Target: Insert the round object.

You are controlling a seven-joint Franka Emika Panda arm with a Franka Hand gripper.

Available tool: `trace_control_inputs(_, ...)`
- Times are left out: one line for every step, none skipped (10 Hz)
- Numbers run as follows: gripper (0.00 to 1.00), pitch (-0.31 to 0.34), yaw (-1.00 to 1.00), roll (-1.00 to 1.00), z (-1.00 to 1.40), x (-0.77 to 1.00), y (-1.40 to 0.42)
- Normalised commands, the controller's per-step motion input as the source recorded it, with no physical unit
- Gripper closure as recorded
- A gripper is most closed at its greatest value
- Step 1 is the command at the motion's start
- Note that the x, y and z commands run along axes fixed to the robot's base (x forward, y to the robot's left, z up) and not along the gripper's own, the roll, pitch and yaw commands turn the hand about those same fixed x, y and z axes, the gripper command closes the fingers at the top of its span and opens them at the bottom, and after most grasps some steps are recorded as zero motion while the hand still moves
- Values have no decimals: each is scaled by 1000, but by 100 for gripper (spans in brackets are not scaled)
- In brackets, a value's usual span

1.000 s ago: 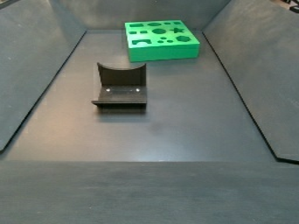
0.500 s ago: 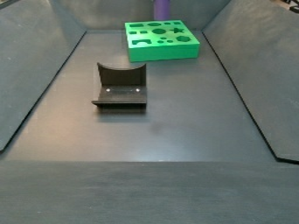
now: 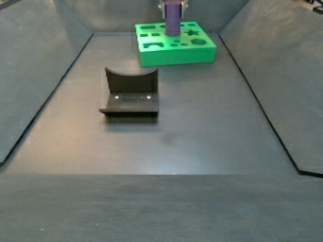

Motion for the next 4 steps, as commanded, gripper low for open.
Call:
trace_control_inputs(100, 0, 0, -21, -609, 80, -54)
trace_control_inputs(100, -26, 0, 0, -749, 0, -63)
trace_control_inputs(100, -21, -29, -73, -451, 0, -60)
trace_control_inputs(100, 0, 0, 0, 0, 0, 0)
